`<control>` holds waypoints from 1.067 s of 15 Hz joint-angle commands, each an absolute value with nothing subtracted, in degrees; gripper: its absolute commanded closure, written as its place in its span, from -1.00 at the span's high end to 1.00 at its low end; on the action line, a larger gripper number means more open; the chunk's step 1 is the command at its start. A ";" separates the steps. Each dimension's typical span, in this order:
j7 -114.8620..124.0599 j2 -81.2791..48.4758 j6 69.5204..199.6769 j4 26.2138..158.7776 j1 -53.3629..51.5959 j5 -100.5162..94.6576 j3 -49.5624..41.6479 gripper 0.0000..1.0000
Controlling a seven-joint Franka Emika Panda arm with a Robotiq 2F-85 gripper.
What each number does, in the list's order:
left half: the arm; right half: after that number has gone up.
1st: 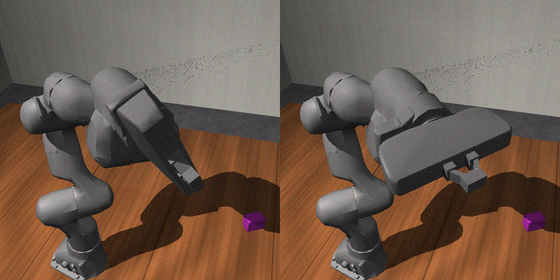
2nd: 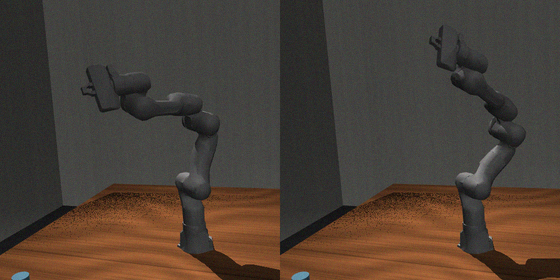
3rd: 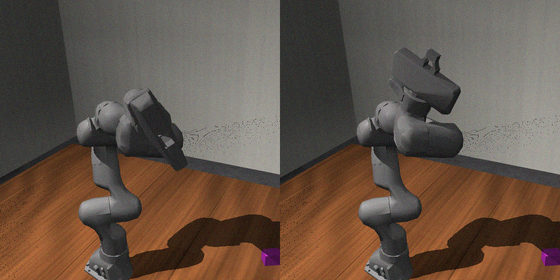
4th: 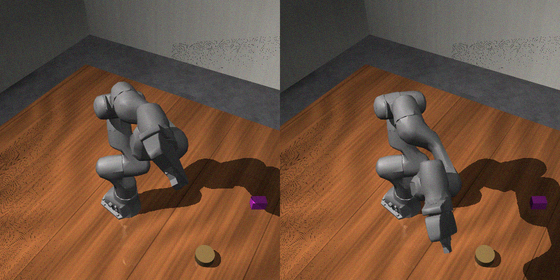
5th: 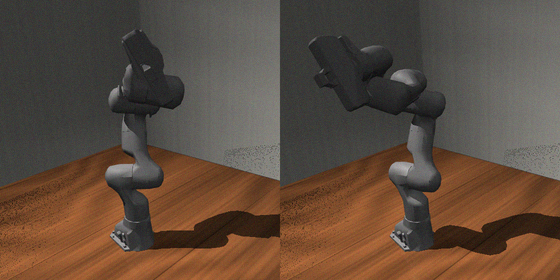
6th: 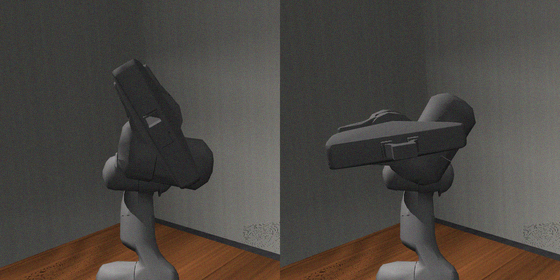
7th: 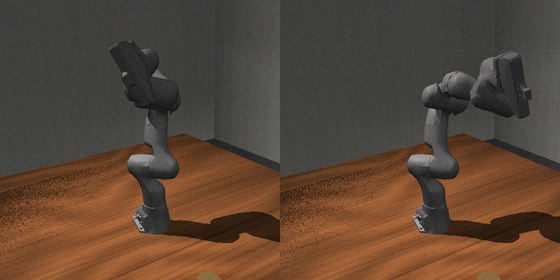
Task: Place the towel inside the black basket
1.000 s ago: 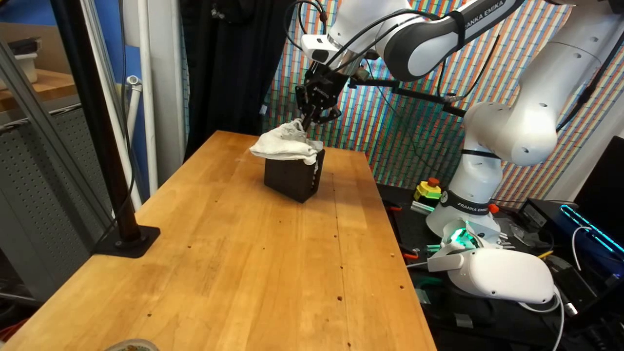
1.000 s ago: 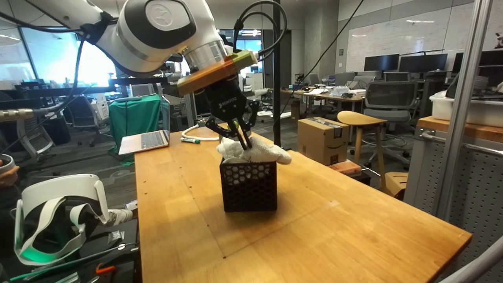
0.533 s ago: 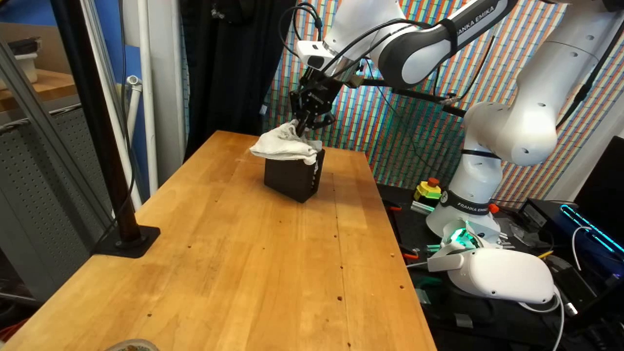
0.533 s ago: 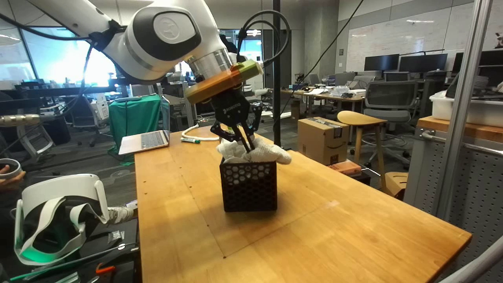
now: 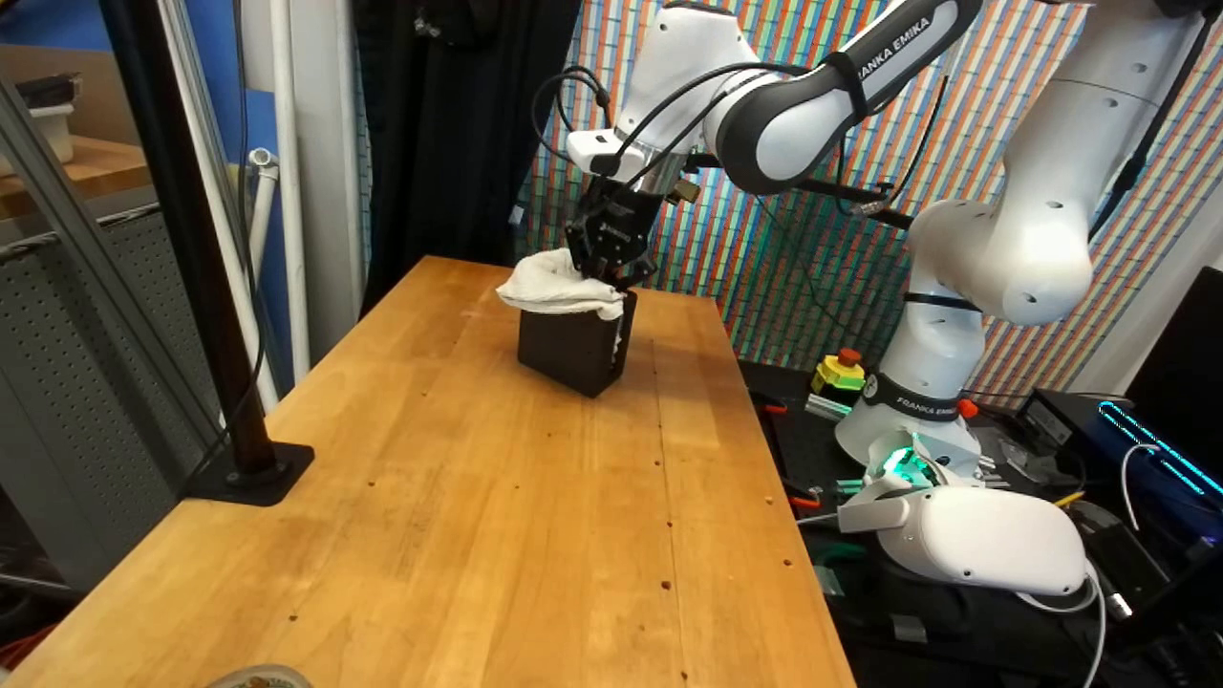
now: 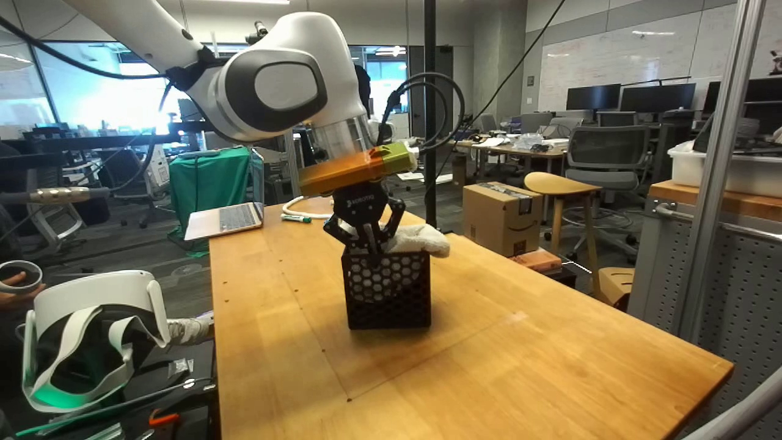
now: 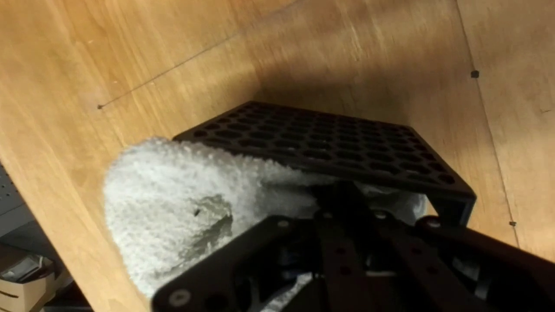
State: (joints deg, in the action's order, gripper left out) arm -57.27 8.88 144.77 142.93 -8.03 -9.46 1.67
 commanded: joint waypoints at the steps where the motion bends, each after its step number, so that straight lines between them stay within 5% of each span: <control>1: -61.46 5.88 141.92 140.83 -8.35 -5.17 1.49 -0.77; 8: -64.31 2.91 137.34 137.69 -7.34 -2.29 2.27 -0.78; 16: -57.78 15.89 135.17 138.61 -7.48 -15.10 4.13 -0.77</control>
State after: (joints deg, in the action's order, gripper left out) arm -59.52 9.96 137.09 137.93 -7.70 -11.75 2.85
